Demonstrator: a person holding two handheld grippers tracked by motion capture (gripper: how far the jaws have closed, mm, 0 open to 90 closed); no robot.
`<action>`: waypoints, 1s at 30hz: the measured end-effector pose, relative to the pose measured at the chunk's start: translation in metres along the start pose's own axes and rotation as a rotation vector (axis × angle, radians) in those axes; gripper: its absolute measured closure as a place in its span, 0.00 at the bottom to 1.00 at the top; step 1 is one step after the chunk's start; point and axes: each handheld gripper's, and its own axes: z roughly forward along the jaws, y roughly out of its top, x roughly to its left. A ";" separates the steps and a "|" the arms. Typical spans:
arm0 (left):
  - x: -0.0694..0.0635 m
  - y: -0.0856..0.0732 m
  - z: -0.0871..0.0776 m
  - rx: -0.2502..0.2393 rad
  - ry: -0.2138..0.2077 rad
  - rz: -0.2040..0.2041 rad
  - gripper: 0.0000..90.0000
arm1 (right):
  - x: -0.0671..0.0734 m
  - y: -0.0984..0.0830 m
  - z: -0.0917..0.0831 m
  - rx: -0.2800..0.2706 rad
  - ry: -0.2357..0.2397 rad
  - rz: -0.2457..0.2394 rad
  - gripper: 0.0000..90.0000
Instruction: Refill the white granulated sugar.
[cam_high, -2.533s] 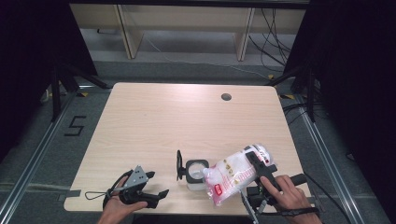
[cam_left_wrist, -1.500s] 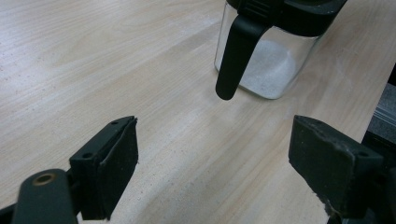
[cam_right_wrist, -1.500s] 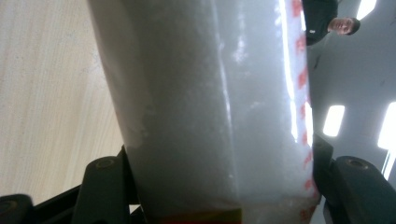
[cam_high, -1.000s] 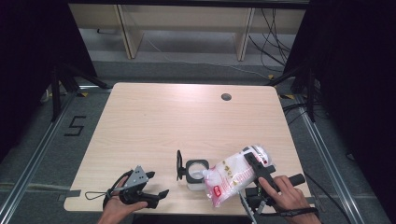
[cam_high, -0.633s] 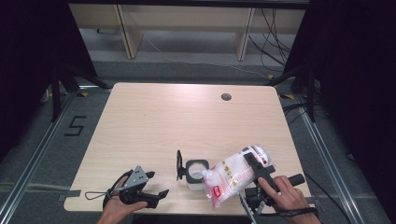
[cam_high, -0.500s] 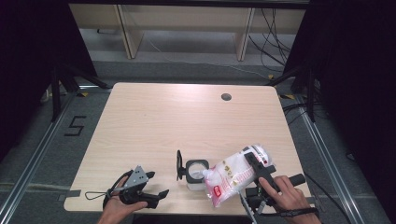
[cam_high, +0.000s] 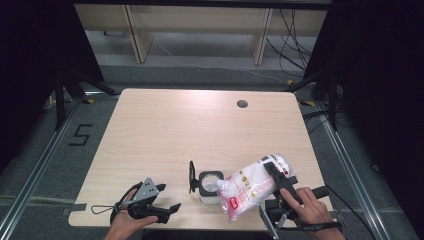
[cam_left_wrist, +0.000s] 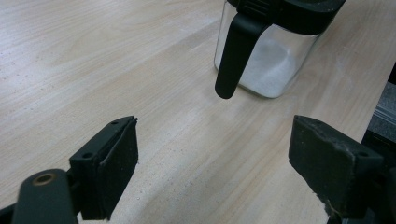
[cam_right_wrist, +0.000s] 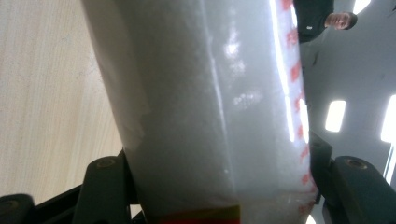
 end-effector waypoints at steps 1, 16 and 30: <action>0.000 -0.001 0.001 -0.007 0.000 -0.011 0.17 | -0.001 0.001 -0.002 0.023 0.020 -0.010 0.45; 0.000 0.000 0.000 -0.001 -0.001 0.002 0.17 | -0.002 0.000 -0.002 0.019 0.021 -0.009 0.45; 0.001 0.000 0.000 -0.004 0.002 0.004 0.17 | 0.002 0.000 -0.002 0.017 0.016 0.040 0.45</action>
